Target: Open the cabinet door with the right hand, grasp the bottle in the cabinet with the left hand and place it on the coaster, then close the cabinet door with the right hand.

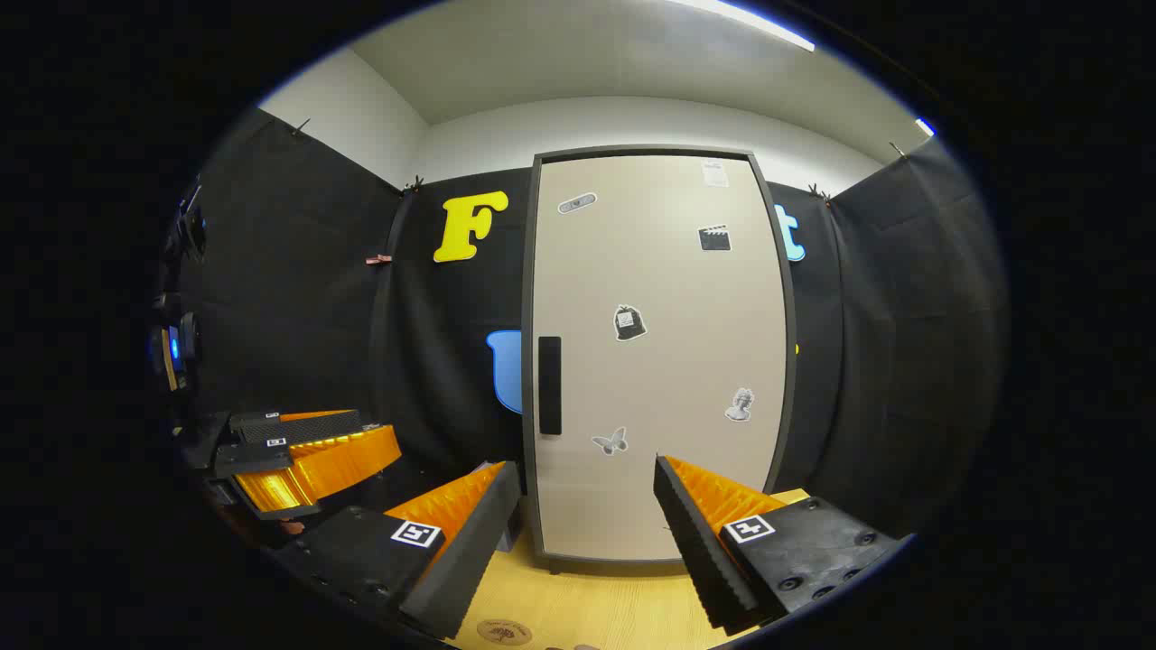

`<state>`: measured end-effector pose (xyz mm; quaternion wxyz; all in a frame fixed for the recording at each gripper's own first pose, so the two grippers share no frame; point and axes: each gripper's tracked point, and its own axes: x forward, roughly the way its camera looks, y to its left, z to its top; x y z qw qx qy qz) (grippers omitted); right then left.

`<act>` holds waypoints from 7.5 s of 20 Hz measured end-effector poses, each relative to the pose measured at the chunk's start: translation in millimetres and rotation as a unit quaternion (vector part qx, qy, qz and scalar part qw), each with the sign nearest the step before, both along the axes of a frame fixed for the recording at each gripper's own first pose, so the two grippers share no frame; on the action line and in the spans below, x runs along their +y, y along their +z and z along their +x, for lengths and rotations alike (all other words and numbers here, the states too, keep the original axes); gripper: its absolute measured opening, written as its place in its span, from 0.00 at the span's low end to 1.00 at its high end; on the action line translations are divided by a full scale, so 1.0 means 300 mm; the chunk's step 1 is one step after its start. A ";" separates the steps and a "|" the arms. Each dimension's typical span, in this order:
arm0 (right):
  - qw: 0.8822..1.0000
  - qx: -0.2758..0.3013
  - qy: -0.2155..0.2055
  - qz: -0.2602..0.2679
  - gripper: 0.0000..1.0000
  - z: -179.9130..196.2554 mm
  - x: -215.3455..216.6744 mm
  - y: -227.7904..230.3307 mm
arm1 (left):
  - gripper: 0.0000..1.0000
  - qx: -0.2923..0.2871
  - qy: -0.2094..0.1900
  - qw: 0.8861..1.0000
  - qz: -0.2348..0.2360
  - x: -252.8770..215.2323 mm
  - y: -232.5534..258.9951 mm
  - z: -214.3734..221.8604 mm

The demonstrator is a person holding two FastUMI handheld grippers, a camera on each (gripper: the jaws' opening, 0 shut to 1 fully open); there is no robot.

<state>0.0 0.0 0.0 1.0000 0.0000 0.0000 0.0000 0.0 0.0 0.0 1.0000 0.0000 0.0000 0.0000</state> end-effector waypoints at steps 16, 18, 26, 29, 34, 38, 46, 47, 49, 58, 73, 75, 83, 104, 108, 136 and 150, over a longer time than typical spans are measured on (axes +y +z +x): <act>1.000 0.001 0.001 -0.001 0.97 0.056 0.009 -0.003 | 0.89 -0.002 0.015 1.000 -0.001 0.043 -0.004 0.009; 1.000 -0.003 0.004 -0.001 0.97 0.087 0.026 0.001 | 0.89 0.000 0.018 1.000 -0.001 0.056 -0.007 0.003; 1.000 -0.018 0.016 0.014 0.97 0.242 0.102 0.011 | 0.89 0.007 0.036 0.999 0.008 0.123 -0.021 -0.014; 1.000 -0.027 0.012 0.009 0.97 0.314 0.108 0.010 | 0.89 0.010 0.037 0.999 -0.001 0.139 -0.030 -0.013; 0.999 -0.034 0.011 -0.020 0.97 0.418 0.130 0.003 | 0.89 0.021 0.048 0.999 -0.009 0.185 -0.062 -0.019; 0.998 -0.049 0.008 -0.029 0.97 0.502 0.159 0.006 | 0.88 0.030 0.053 0.998 -0.020 0.209 -0.079 -0.025; 0.997 -0.054 -0.021 -0.042 0.89 0.683 0.159 -0.006 | 0.88 0.049 0.078 0.995 -0.028 0.292 -0.126 -0.043; 0.997 -0.055 -0.022 -0.049 0.86 0.704 0.159 -0.001 | 0.88 0.051 0.083 0.995 -0.029 0.309 -0.129 -0.047; 0.997 -0.062 -0.020 -0.050 0.85 0.736 0.173 0.002 | 0.88 0.054 0.091 0.994 -0.031 0.323 -0.138 -0.048; 0.996 -0.033 -0.067 -0.051 0.60 0.817 0.124 -0.074 | 0.88 0.064 0.116 0.991 -0.024 0.391 -0.157 -0.055; 0.999 -0.009 -0.030 -0.020 0.10 0.713 0.150 -0.056 | 0.88 0.057 0.120 0.991 -0.022 0.347 -0.121 -0.135; 1.000 -0.007 -0.021 -0.021 0.10 0.664 0.150 -0.049 | 0.88 0.055 0.115 0.992 -0.024 0.326 -0.112 -0.148; 1.000 0.001 0.001 -0.025 0.10 0.470 0.124 -0.033 | 0.88 0.048 0.074 0.996 -0.018 0.179 -0.101 -0.183; 0.995 0.005 -0.091 -0.032 0.09 0.070 -0.171 0.009 | 0.88 0.061 -0.070 0.995 -0.026 -0.126 -0.139 -0.096; 0.991 0.008 -0.131 -0.041 0.08 0.009 -0.257 0.008 | 0.88 0.061 -0.109 0.992 -0.037 -0.203 -0.147 -0.053; 0.998 0.027 -0.052 0.031 0.06 -0.202 -0.880 0.005 | 0.88 0.052 -0.066 0.996 -0.008 -0.494 -0.224 0.655; 0.977 0.015 -0.207 0.050 0.05 -0.394 -1.239 0.016 | 0.87 0.034 -0.008 0.999 0.034 -0.412 -0.270 1.250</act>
